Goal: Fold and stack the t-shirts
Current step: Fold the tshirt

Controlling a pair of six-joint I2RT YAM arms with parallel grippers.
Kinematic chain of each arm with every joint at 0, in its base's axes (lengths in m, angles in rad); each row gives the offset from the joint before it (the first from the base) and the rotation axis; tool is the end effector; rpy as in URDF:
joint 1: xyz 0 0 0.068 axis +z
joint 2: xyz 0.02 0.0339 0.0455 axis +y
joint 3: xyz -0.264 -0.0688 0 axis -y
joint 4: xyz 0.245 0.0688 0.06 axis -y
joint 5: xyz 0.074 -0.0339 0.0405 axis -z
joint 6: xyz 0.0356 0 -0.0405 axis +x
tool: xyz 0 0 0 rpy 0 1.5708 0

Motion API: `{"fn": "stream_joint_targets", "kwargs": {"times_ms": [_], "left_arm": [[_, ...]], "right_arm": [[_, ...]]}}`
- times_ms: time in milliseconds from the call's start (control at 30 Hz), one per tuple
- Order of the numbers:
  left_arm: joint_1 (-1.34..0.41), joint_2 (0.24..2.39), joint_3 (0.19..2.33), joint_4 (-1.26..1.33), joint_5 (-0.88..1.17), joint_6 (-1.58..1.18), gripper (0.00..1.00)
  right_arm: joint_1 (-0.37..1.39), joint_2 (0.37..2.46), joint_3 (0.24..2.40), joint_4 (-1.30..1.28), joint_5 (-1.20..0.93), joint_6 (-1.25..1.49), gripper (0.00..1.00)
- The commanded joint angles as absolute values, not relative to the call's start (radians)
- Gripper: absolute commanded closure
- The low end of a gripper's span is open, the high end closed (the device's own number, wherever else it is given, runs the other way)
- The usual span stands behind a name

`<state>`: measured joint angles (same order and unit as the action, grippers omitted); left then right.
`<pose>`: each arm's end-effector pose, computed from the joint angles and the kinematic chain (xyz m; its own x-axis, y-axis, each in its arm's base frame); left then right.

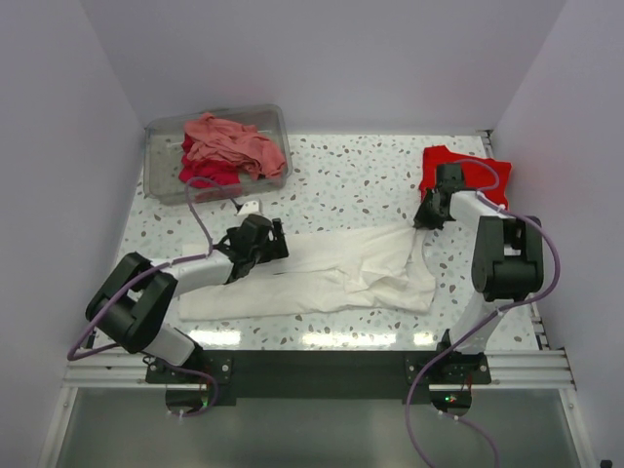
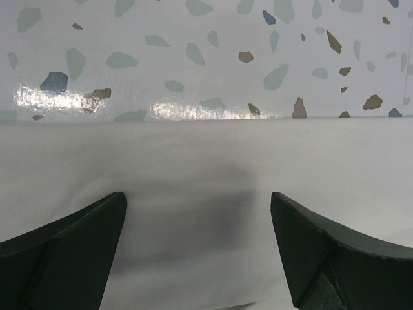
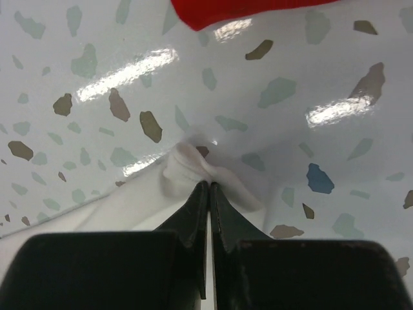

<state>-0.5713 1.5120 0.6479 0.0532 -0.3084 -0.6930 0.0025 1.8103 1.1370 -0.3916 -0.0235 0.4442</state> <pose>0.2444 -0.1442 0.1514 -0.6859 -0.2827 -0.6705 -0.1285 0.9540 -0.2708 0.3647 0.0017 0.1682 -0.7958 0.4276 -0.4287 0.3634 0.9036 0.2268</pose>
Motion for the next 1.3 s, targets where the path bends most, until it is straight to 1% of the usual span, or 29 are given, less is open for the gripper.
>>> {"fn": "stream_joint_targets", "kwargs": {"times_ms": [0, 200, 300, 333, 367, 400, 433, 567, 633, 667, 767, 900, 1000, 1067, 1133, 1267], "left_arm": [[-0.534, 1.535, 0.586, -0.017, -0.304, -0.724, 0.0], [-0.534, 1.546, 0.612, -0.015, -0.295, -0.698, 0.0], [-0.534, 1.554, 0.655, -0.015, -0.291, -0.673, 0.0], [-0.535, 1.555, 0.664, -0.015, -0.29, -0.661, 0.0], [-0.537, 1.557, 0.673, -0.015, -0.29, -0.657, 0.0], [-0.538, 1.557, 0.683, -0.015, -0.291, -0.65, 0.0], [-0.54, 1.559, 0.702, -0.018, -0.291, -0.647, 0.0], [-0.552, 1.554, 0.741, -0.043, -0.314, -0.626, 0.0], [-0.561, 1.539, 0.758, -0.057, -0.324, -0.623, 0.0], [-0.566, 1.531, 0.764, -0.061, -0.333, -0.623, 0.0], [-0.592, 1.494, 0.79, -0.097, -0.353, -0.623, 0.0], [-0.636, 1.428, 0.821, -0.13, -0.377, -0.621, 0.0], [-0.698, 1.401, 0.83, -0.135, -0.39, -0.62, 0.0], [-0.77, 1.401, 0.841, -0.135, -0.402, -0.623, 0.0], [-0.852, 1.426, 0.86, -0.133, -0.413, -0.624, 0.0], [-0.942, 1.483, 0.884, -0.111, -0.4, -0.652, 0.0]], "right_arm": [[-0.048, 1.77, 1.134, -0.376, -0.041, 0.463, 1.0], [-0.049, 1.801, 1.163, -0.374, -0.078, 0.451, 1.0], [-0.049, 1.766, 1.18, -0.39, -0.097, 0.433, 0.99], [-0.051, 1.752, 1.181, -0.405, -0.095, 0.423, 0.83], [-0.049, 1.729, 1.178, -0.408, -0.091, 0.422, 0.73], [-0.048, 1.708, 1.172, -0.414, -0.095, 0.419, 0.65], [-0.048, 1.654, 1.163, -0.428, -0.098, 0.416, 0.54], [-0.008, 1.508, 1.082, -0.463, -0.078, 0.407, 0.42], [0.046, 1.438, 1.04, -0.5, -0.052, 0.41, 0.4], [0.102, 1.416, 1.028, -0.512, -0.013, 0.414, 0.4], [0.191, 1.346, 0.955, -0.546, 0.018, 0.46, 0.4], [0.251, 1.243, 0.839, -0.564, 0.038, 0.532, 0.41], [0.282, 1.188, 0.787, -0.597, 0.051, 0.563, 0.41], [0.307, 1.175, 0.767, -0.612, 0.054, 0.578, 0.42], [0.327, 1.164, 0.758, -0.641, 0.08, 0.589, 0.42], [0.344, 1.132, 0.729, -0.669, 0.095, 0.609, 0.43]]}}
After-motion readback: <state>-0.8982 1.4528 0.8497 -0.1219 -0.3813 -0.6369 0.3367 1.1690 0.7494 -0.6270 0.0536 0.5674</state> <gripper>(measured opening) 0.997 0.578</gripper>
